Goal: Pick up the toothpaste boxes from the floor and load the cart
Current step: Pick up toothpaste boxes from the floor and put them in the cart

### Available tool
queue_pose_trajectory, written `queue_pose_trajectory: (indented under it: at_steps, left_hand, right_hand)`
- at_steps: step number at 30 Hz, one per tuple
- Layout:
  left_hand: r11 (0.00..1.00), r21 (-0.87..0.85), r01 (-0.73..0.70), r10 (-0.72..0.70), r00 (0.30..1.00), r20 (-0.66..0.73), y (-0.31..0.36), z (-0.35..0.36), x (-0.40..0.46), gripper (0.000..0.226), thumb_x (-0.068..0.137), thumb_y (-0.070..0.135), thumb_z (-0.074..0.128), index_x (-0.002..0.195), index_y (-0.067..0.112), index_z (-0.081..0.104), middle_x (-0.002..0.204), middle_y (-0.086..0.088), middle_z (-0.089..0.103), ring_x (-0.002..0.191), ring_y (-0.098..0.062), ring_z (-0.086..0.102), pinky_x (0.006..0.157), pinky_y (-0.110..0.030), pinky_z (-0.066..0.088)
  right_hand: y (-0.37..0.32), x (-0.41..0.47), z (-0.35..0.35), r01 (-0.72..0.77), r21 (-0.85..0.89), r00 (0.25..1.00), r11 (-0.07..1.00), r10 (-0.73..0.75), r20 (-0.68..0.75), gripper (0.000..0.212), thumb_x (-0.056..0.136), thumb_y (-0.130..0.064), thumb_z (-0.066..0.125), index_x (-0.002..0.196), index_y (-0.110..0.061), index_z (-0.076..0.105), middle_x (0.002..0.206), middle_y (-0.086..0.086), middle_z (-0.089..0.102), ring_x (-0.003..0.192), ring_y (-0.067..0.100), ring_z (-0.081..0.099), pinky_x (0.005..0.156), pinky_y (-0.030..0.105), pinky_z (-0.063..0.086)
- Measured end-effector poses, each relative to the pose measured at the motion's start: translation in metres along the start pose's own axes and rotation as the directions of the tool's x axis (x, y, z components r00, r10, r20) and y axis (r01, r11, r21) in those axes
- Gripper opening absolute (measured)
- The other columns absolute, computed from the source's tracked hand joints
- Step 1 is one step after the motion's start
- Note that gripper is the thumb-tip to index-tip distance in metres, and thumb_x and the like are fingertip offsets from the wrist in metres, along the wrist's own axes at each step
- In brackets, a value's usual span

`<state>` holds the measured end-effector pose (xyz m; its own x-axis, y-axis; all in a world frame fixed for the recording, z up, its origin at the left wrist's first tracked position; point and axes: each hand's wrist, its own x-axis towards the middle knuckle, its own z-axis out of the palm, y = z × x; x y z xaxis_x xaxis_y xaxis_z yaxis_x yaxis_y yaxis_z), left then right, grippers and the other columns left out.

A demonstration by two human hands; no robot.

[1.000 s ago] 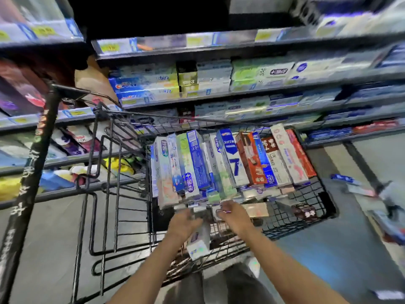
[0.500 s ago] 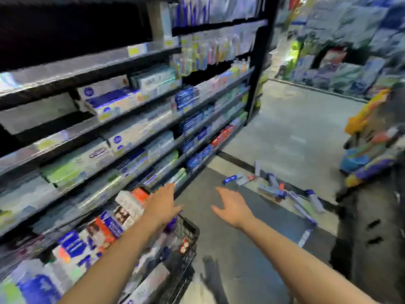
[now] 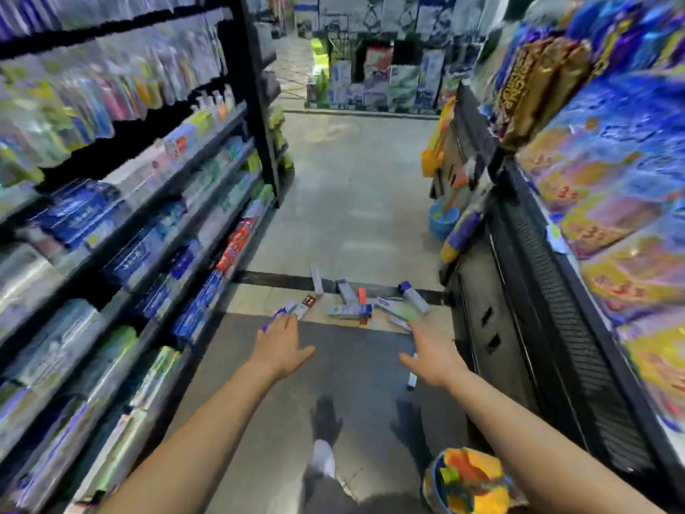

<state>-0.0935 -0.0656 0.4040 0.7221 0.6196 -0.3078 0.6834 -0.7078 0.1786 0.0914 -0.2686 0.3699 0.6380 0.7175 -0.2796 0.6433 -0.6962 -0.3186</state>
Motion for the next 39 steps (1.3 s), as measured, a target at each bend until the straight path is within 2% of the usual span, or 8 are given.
queue_pose_trajectory:
  at_steps: [3,10,17,20,25,28,35,39]
  left_hand:
    - [0.999,0.008,-0.031,0.031,0.998,0.060,0.019,0.001,0.066,0.078,0.088,0.047,0.056,0.146,0.006,0.024,0.149,-0.015,0.034,0.136,-0.029,0.035,0.109,-0.037,0.032]
    - [0.993,-0.018,-0.114,0.115,0.977,0.177,0.034,-0.015,0.224,0.075,0.084,0.044,0.059,0.145,0.014,0.028,0.142,-0.012,0.041,0.129,-0.029,0.041,0.106,-0.040,0.038]
    - [0.991,0.045,-0.127,0.111,0.960,0.257,0.015,-0.026,0.350,0.077,0.085,0.034,0.060,0.146,0.007,0.022,0.145,-0.012,0.038,0.128,-0.028,0.041,0.103,-0.035,0.038]
    - [0.995,0.066,-0.074,0.047,0.937,0.345,0.015,-0.018,0.393,0.071,0.084,0.038,0.061,0.140,0.007,0.030,0.140,-0.013,0.040,0.127,-0.029,0.042,0.101,-0.038,0.040]
    - [0.999,0.038,0.006,-0.021,0.911,0.411,0.009,0.002,0.471,0.057,0.085,0.035,0.059,0.130,0.007,0.038,0.139,-0.012,0.039,0.127,-0.028,0.040,0.100,-0.036,0.039]
    - [0.998,0.014,0.053,-0.054,0.894,0.444,0.000,0.033,0.519,0.062,0.088,0.034,0.056,0.138,0.006,0.032,0.146,-0.011,0.032,0.133,-0.026,0.035,0.101,-0.033,0.035]
    - [0.988,0.009,0.152,-0.132,0.821,0.555,-0.032,0.168,0.635,0.058,0.088,0.034,0.055,0.137,0.012,0.033,0.138,-0.007,0.042,0.127,-0.025,0.043,0.100,-0.034,0.040]
    - [0.994,0.056,0.090,-0.106,0.794,0.599,-0.051,0.269,0.691,0.064,0.087,0.036,0.058,0.139,0.012,0.029,0.137,-0.005,0.041,0.127,-0.023,0.041,0.099,-0.033,0.037]
  right_hand:
    - [0.024,0.038,-0.003,-0.084,0.027,0.996,0.996,0.083,0.034,0.073,0.080,-0.044,0.057,0.145,-0.025,0.029,0.136,0.006,0.051,0.124,0.027,0.048,0.105,0.042,0.038]
    - [0.051,0.172,-0.020,-0.243,0.004,0.961,0.970,0.240,0.140,0.070,0.086,-0.048,0.053,0.144,-0.018,0.029,0.145,0.005,0.041,0.129,0.027,0.044,0.108,0.040,0.034]
    - [0.039,0.307,-0.034,-0.242,0.039,0.950,0.969,0.228,0.213,0.062,0.088,-0.043,0.053,0.140,-0.016,0.034,0.136,0.005,0.049,0.122,0.025,0.048,0.102,0.038,0.039]
    - [0.039,0.357,-0.033,-0.235,0.001,0.932,0.972,0.225,0.284,0.053,0.088,-0.045,0.055,0.130,-0.016,0.041,0.131,0.005,0.051,0.118,0.025,0.050,0.098,0.037,0.039]
    - [0.048,0.461,-0.021,-0.196,-0.026,0.896,0.980,0.190,0.401,0.071,0.088,-0.049,0.053,0.146,-0.015,0.029,0.148,0.005,0.039,0.134,0.023,0.038,0.111,0.039,0.032]
    - [0.058,0.526,0.003,-0.177,-0.030,0.870,0.984,0.171,0.463,0.074,0.088,-0.051,0.051,0.148,-0.015,0.025,0.148,0.006,0.039,0.134,0.024,0.039,0.109,0.040,0.034]
    - [0.094,0.657,0.120,-0.261,0.005,0.830,0.965,0.221,0.512,0.057,0.089,-0.044,0.054,0.135,-0.013,0.039,0.135,0.007,0.050,0.122,0.024,0.049,0.098,0.034,0.041]
    - [0.123,0.721,0.219,-0.269,0.021,0.805,0.963,0.213,0.554,0.063,0.088,-0.044,0.054,0.140,-0.013,0.037,0.140,0.008,0.047,0.128,0.025,0.046,0.104,0.038,0.039]
